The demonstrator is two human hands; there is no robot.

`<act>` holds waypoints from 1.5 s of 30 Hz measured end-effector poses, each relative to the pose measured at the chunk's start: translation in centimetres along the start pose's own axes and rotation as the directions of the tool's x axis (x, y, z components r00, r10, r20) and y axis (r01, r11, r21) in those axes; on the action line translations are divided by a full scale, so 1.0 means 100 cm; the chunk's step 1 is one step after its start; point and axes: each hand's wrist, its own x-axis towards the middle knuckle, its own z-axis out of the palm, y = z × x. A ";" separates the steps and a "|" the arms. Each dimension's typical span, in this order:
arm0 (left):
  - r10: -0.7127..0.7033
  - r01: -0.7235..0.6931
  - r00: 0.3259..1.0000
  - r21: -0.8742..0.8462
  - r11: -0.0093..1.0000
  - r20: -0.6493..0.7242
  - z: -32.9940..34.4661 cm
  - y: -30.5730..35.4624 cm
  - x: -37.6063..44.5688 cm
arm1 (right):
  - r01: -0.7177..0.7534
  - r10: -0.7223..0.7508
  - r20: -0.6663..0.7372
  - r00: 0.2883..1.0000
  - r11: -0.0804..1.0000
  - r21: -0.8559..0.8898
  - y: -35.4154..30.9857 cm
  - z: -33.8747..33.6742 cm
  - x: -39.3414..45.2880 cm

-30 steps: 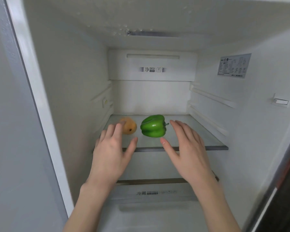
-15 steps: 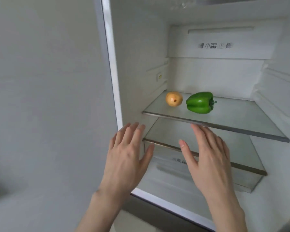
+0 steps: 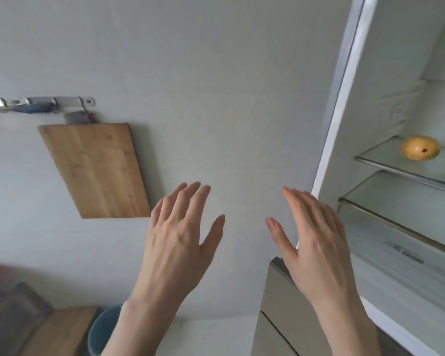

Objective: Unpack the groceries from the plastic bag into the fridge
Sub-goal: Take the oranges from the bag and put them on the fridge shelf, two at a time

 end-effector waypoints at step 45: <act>-0.622 0.927 0.283 0.374 -0.017 -0.730 -0.574 -0.342 -0.526 | 0.416 -0.917 -0.074 0.391 0.105 0.903 -0.862 0.041 -0.273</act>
